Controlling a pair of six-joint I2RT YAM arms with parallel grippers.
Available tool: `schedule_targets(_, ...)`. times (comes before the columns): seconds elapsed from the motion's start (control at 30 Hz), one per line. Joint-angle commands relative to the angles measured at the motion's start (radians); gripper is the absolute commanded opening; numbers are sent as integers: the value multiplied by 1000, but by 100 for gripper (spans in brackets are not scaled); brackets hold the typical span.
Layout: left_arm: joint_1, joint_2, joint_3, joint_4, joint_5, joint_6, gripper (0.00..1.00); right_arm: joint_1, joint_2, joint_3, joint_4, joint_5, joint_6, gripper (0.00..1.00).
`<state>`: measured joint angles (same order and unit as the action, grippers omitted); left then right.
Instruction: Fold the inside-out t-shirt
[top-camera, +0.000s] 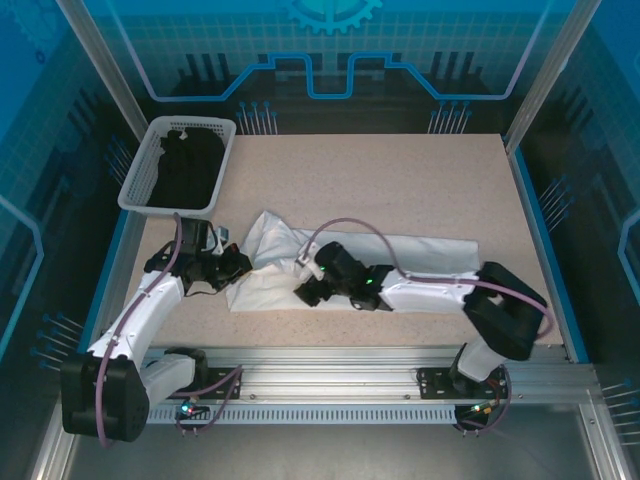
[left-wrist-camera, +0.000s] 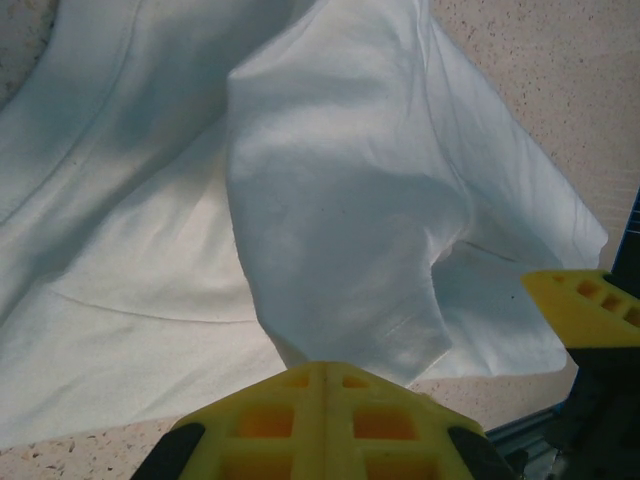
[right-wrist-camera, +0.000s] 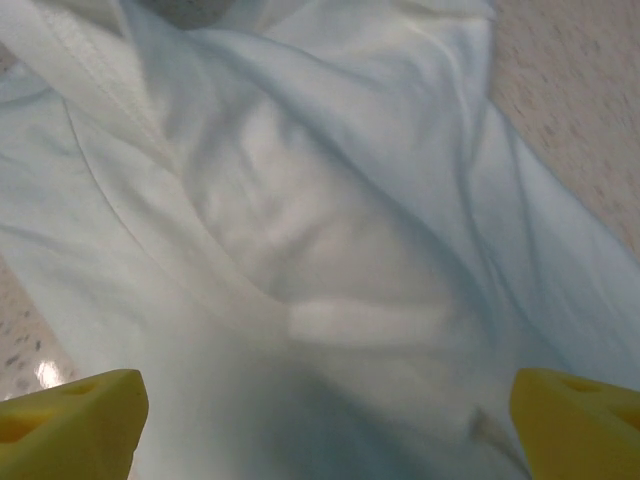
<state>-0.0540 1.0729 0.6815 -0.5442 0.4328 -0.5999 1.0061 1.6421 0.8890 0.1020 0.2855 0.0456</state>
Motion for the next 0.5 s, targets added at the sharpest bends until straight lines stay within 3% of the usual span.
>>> schedule_targets(0.0, 13, -21, -17, 0, 27, 11, 0, 58, 99, 82, 149, 167, -126, 96)
schedule_targets(0.2, 13, -21, -19, 4, 27, 12, 0, 96, 259, 151, 291, 247, -230, 97)
schedule_targets(0.47, 14, -16, -22, 7, 23, 11, 0, 137, 346, 178, 461, 509, -354, 95)
